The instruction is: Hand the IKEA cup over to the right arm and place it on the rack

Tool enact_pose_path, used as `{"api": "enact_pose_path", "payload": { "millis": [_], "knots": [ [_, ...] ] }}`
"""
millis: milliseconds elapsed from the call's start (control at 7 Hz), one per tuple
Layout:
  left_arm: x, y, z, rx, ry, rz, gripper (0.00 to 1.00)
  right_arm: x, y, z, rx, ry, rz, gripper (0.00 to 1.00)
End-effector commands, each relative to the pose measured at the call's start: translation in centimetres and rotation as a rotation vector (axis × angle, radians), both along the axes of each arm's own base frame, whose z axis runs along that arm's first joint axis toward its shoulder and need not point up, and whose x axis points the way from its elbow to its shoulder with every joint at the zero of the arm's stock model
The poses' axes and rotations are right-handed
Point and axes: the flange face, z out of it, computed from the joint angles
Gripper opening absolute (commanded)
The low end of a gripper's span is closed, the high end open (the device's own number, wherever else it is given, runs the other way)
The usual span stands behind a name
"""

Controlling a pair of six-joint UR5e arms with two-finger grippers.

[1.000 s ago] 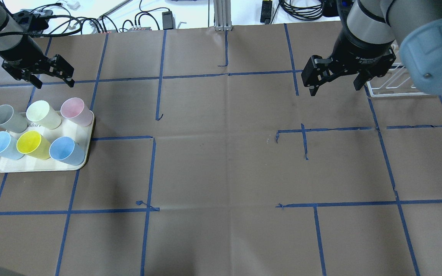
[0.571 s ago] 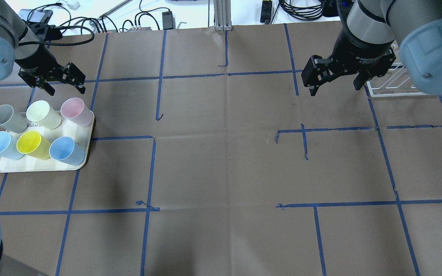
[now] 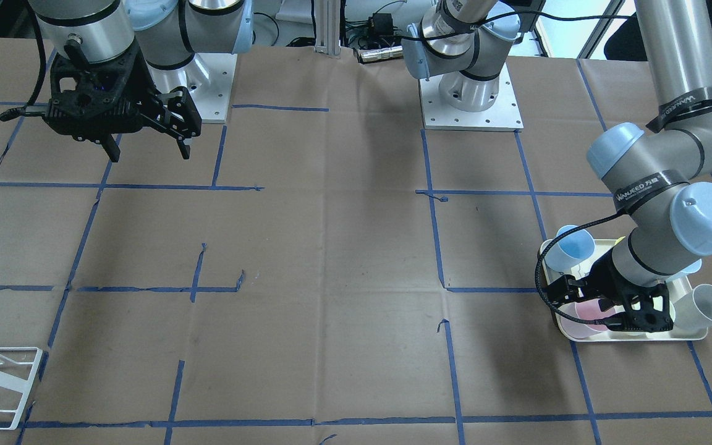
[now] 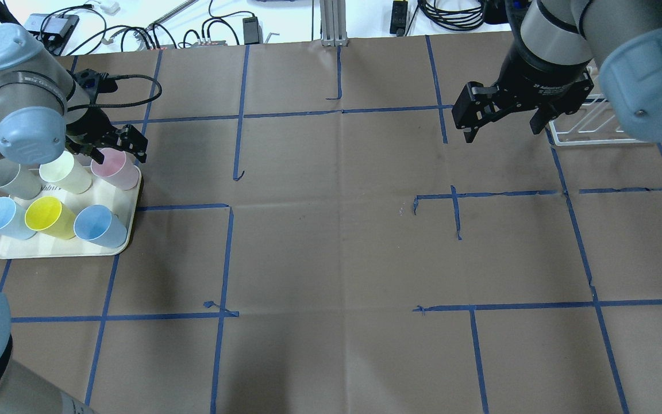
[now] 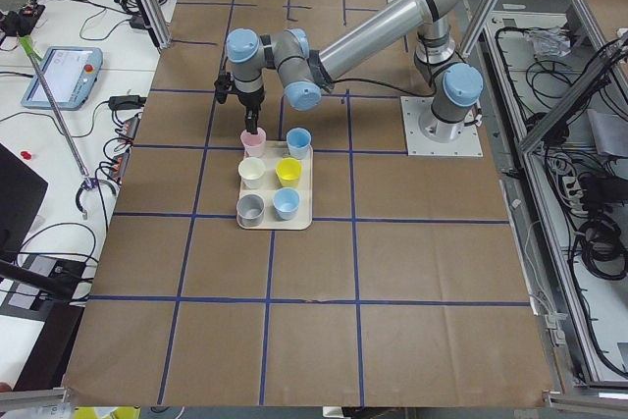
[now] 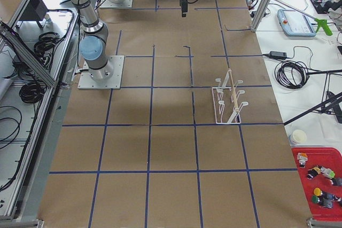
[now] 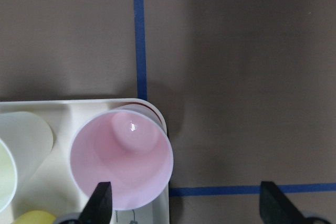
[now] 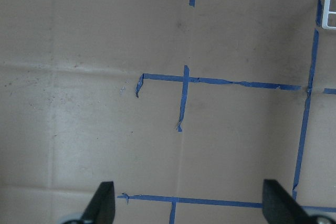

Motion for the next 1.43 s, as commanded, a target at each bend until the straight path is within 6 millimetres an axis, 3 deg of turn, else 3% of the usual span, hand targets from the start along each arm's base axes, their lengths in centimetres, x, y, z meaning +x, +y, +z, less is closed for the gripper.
{"api": "enact_pose_path", "payload": {
  "millis": [0, 429, 571, 714, 1143, 1286],
  "knots": [
    [0.2, 0.0, -1.5, 0.001, -0.001, -0.012, 0.99, -0.1, 0.0, -0.1, 0.003, 0.001, -0.001, 1.0],
    [0.5, 0.0, -1.6, 0.005, -0.002, -0.01, 0.97, -0.1, 0.0, 0.0, 0.0, 0.001, -0.001, 1.0],
    [0.5, 0.0, -1.5, 0.003, -0.002, -0.011, 0.89, -0.1, 0.0, -0.1, 0.003, 0.001, -0.001, 1.0],
    [0.5, 0.0, -1.7, 0.007, -0.003, -0.011, 0.74, -0.1, 0.0, 0.0, 0.0, 0.001, -0.001, 1.0],
    [1.1, -0.4, -0.8, 0.003, -0.037, -0.073, 0.04, -0.1, 0.0, -0.1, 0.003, 0.001, -0.001, 1.0],
    [1.3, -0.4, -0.6, 0.009, -0.054, -0.075, 0.0, -0.1, 0.0, 0.0, 0.0, 0.001, -0.001, 1.0]
  ]
}}
